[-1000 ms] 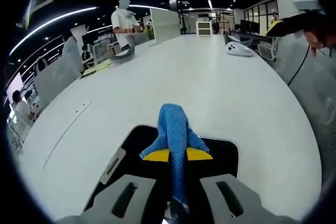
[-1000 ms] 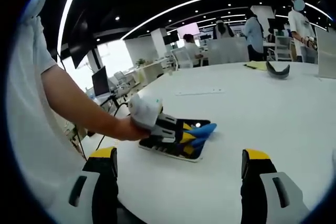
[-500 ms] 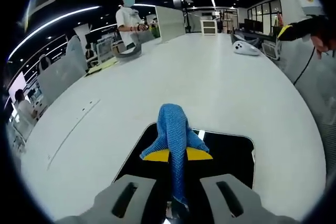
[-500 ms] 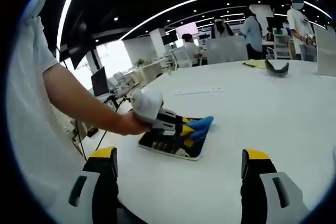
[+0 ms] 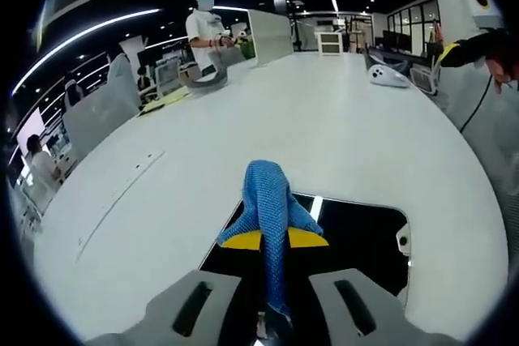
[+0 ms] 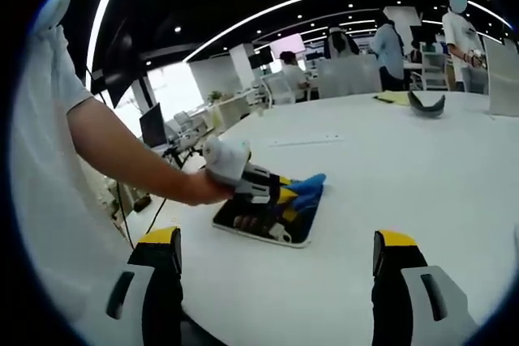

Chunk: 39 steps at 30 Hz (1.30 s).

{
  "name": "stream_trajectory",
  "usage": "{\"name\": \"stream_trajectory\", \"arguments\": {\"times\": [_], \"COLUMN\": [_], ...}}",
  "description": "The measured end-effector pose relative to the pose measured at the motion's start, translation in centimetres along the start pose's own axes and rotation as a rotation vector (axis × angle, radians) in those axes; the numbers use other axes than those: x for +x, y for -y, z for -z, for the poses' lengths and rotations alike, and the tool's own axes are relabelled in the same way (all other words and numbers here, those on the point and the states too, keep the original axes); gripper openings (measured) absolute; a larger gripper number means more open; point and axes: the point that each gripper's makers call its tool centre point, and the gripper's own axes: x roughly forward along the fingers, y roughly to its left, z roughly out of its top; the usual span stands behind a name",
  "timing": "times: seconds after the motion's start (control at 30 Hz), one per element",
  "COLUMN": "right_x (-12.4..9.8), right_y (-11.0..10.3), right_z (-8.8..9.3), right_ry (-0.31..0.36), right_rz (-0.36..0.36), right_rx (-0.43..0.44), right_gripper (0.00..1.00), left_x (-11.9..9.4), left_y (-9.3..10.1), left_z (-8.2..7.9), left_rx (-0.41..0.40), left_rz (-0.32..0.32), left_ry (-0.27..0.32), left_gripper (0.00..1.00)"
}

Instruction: Wipe the mirror surface with the cleaning cloth until all visible marks leave the cleaned area.

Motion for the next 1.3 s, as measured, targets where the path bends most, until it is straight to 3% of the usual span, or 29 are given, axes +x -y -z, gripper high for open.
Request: {"name": "stream_trajectory", "arguments": {"times": [0.73,1.3], "right_x": [0.0,0.1], "right_y": [0.3,0.1], "right_z": [0.1,0.1], "right_ry": [-0.009,-0.010], "right_rz": [0.005,0.003], "right_rx": [0.002,-0.002], "right_gripper": [0.98,0.98], "left_x": [0.2,0.3], "left_y": [-2.8,-3.5], "left_z": [0.3,0.3], "left_rx": [-0.024,-0.056], "left_rz": [-0.049,-0.076], "left_ry": [0.003,0.000], "left_gripper": [0.07,0.06]}}
